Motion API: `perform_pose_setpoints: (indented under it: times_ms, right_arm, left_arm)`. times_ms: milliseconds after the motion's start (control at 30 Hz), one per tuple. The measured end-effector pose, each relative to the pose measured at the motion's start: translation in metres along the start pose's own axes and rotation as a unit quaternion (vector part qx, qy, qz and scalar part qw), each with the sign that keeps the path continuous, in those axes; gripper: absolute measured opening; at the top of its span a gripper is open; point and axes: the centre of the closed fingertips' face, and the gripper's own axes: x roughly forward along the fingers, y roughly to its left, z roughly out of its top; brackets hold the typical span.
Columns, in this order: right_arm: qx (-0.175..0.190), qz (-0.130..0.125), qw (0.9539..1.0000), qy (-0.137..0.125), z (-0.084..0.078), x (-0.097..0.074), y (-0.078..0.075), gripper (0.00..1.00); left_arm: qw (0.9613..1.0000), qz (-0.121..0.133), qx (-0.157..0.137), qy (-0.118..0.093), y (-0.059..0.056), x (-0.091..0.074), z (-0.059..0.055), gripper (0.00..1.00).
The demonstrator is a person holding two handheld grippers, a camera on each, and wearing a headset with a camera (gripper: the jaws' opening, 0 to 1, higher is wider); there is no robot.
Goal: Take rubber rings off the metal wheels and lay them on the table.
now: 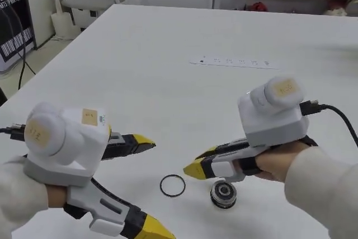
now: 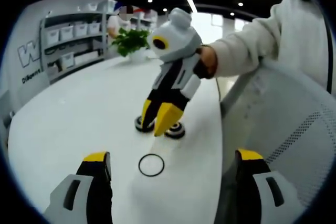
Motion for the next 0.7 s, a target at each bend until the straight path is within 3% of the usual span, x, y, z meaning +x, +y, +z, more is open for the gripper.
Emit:
perform_pose_setpoints:
  times_ms: [267,700]
  right_arm:
    - [-0.021,-0.004,0.9996,-0.017,0.013,-0.019,0.004,0.24]
    - [-0.025,-0.019,0.9975,-0.063,0.029,-0.057,-0.004,0.29]
  left_arm:
    - [1.0000,-0.003,0.001,0.001,-0.002,0.001,0.000,1.00]
    - [1.0000,-0.006,0.005,-0.003,-0.004,0.001,0.003,1.00]
